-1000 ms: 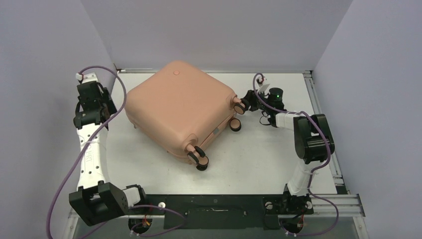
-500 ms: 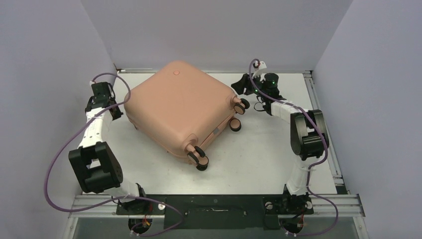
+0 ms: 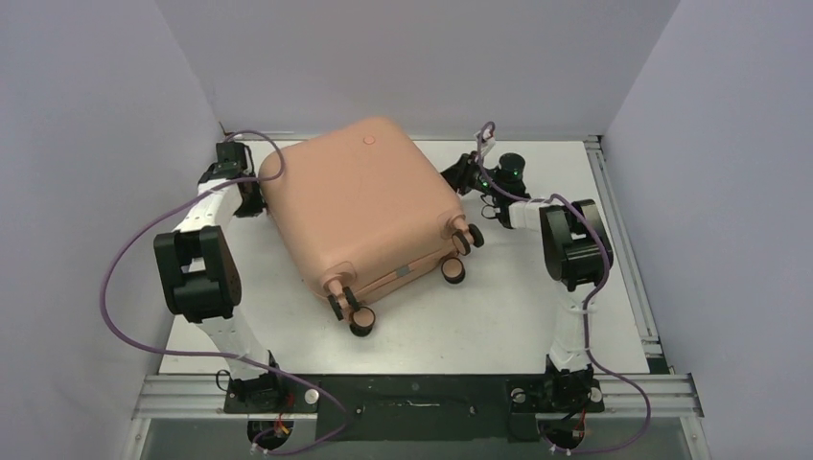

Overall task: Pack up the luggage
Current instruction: Move the luggage to the center of the board.

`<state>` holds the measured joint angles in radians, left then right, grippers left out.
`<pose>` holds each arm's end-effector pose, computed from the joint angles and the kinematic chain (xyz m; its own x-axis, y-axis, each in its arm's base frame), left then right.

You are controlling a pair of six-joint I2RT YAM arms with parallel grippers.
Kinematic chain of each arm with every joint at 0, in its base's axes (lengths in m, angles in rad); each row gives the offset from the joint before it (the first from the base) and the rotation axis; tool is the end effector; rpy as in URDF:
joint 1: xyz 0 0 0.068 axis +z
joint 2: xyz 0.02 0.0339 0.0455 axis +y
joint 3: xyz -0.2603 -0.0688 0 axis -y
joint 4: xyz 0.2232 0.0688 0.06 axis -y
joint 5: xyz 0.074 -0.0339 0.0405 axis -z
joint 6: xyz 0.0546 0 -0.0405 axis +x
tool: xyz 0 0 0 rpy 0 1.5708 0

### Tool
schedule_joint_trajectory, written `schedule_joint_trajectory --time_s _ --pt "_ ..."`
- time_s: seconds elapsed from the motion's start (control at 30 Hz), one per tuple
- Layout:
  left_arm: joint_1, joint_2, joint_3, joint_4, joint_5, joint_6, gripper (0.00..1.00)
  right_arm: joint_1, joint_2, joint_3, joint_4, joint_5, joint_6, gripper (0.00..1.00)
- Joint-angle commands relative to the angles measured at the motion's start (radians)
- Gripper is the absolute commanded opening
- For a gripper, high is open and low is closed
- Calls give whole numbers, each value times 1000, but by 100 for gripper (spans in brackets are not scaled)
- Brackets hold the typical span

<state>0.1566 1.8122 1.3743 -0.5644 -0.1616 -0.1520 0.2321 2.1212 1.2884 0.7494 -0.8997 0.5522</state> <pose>0.3727 0.0677 0.2182 -0.7865 -0.2755 -0.5527 -0.3628 0.9304 0.0525 0.4362 0.1470 0.2016 -0.5425 0.2070 -0.8142 -0.7259 0.3724 0.5783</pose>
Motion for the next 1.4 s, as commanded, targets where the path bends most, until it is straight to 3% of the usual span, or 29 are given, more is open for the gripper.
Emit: schedule_joint_trajectory --time_s 0.0,0.07,0.1,0.17,0.23,0.37,0.53,0.6,0.7,0.9,1.0,1.1,1.2,1.37 --pt "-205 51 127 25 282 42 9 116 -70 -106 281 -363 240 39" --pt "-236 78 162 22 292 46 12 119 -117 -136 149 -333 162 40" --pt "-248 90 180 19 289 46 12 117 -143 -134 12 -302 63 40" --pt "-259 108 213 6 270 24 13 108 -197 -75 -404 -130 -296 43" --pt "-241 103 237 -2 230 -13 17 83 -241 -45 -601 -9 -459 45" --pt "-135 23 193 49 264 -86 43 -62 -374 -201 -573 42 -512 48" --pt "-54 -134 111 91 403 -37 68 -169 -586 -403 -652 61 -871 58" --pt "-53 -212 50 131 400 1 80 -179 -627 -446 -657 47 -913 59" --pt "-70 -263 -9 147 402 32 85 -181 -624 -416 -611 33 -777 59" --pt "-78 -231 3 121 466 103 85 -191 -479 -145 -631 -11 -277 56" --pt "-85 -188 6 104 472 121 85 -174 -387 -71 -591 -82 -60 60" --pt "-108 -137 13 86 384 121 84 -149 -348 -58 -548 -104 42 71" --pt "-123 -83 34 72 364 119 84 -143 -322 -88 -498 -139 120 73" --pt "-139 -10 69 68 437 122 78 -164 -309 -200 -385 -229 252 62"
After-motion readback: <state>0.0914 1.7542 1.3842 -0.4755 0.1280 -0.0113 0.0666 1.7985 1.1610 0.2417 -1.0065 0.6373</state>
